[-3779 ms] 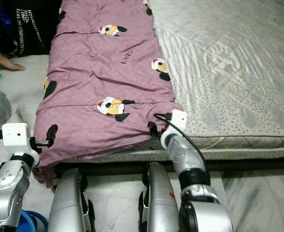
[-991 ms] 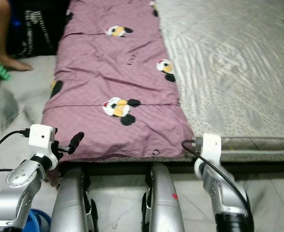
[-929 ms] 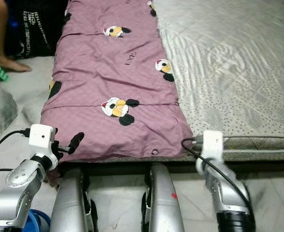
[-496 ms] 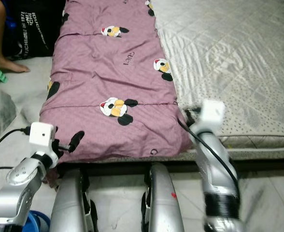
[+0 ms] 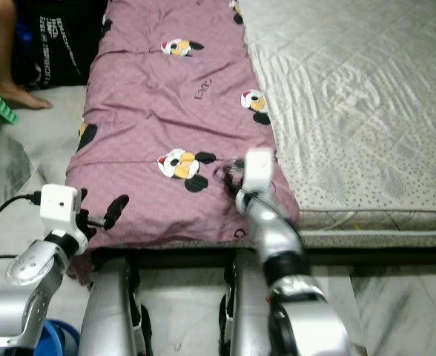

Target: Clean up the room

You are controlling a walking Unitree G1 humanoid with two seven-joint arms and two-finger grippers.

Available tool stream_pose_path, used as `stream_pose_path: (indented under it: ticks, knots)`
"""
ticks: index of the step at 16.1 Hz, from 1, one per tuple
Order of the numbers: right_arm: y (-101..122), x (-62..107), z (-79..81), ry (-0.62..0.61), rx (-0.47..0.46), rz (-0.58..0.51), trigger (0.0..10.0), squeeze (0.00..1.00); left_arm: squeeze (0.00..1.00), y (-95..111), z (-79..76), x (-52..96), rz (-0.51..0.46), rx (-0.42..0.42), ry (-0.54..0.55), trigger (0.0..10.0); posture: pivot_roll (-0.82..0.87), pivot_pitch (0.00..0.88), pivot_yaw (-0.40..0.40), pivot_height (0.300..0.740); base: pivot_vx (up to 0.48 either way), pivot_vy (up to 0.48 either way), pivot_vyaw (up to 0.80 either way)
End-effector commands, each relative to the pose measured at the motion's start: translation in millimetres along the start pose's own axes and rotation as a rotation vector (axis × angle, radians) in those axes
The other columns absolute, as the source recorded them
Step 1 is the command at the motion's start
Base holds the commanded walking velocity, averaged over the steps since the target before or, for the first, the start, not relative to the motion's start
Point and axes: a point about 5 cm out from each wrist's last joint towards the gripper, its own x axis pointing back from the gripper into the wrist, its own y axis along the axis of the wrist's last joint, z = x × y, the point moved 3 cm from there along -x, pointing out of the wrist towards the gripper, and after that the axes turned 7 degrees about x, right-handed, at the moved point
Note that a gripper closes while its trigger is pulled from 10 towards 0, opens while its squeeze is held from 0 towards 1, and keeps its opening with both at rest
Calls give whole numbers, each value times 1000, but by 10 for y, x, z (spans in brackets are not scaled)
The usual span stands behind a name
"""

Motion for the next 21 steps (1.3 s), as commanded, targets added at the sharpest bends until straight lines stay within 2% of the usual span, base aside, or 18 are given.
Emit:
stream_pose_path:
  ticks: [1, 2, 3, 5, 6, 7, 9, 10, 11, 12, 13, 15, 16, 18, 19, 21]
  knots:
    - [-323, 19, 58, -18, 25, 158, 10000, 1000, 0, 13, 33, 67, -2, -2, 19, 10000, 170, 208, -41, 566, 0, 0, 0]
    - [-519, 58, 88, -19, -8, 250, 10000, 1000, 0, -3, 52, 89, 6, -9, 22, 10000, 170, 209, -41, 566, 0, 0, 0]
    - [-631, 88, 73, -26, -39, 294, 10000, 1000, 0, -12, 60, 93, 10, -11, 23, 10000, 172, 207, -42, 566, 0, 0, 0]
    - [-710, 117, -136, -105, -98, 319, 10000, 1000, 0, -8, 84, 77, 9, -12, 33, 10000, 163, 202, -42, 566, 0, 0, 0]
    - [-670, 112, -301, -170, -146, 305, 10000, 1000, 0, -10, 88, 66, 9, -11, 36, 10000, 142, 197, -40, 566, 0, 0, 0]
    - [-587, 94, -395, -188, -171, 276, 10000, 1000, 0, -25, 83, 61, 11, -10, 37, 10000, 133, 195, -39, 566, 0, 0, 0]
    - [-479, 73, -460, -192, -195, 223, 10000, 1000, 0, -36, 68, 50, 12, -7, 35, 10000, 118, 191, -39, 566, 0, 0, 0]
    - [-259, 49, -537, -174, -279, 89, 10000, 1000, 0, -36, 37, 22, 7, -2, 29, 10000, 103, 185, -36, 566, 0, 0, 0]
    - [-146, 51, -574, -159, -311, 19, 10000, 1000, 0, -30, 26, 10, 3, 1, 26, 10000, 103, 185, -36, 566, 0, 0, 0]
    - [59, 116, -620, -109, -291, -114, 10000, 1000, 0, -19, 20, -10, -9, 12, 21, 10000, 63, 177, -25, 566, 0, 0, 0]
    - [139, 168, -626, -85, -270, -166, 10000, 1000, 0, -16, 20, -16, -13, 17, 20, 10000, 63, 177, -25, 566, 0, 0, 0]
    - [321, 487, -531, 16, -93, -299, 10000, 1000, 0, -6, 22, -42, -31, 50, 10, 10000, 4, 165, -1, 566, 0, 0, 0]
    - [345, 637, -463, 58, -31, -334, 10000, 1000, 0, -1, 20, -58, -33, 60, 6, 10000, -11, 160, 6, 566, 0, 0, 0]
    - [330, 738, -419, 85, 5, -347, 10000, 1000, 0, -8, 15, -67, -31, 63, 3, 10000, -26, 154, 11, 566, 0, 0, 0]
    - [290, 870, -360, 118, 66, -362, 10000, 1000, 0, -29, -4, -77, -26, 67, -7, 10000, -35, 148, 13, 566, 0, 0, 0]
    - [227, 1021, -334, 98, 103, -383, 10000, 1000, 0, -71, -43, -72, -24, 84, -14, 10000, -46, 109, 10, 566, 0, 0, 0]
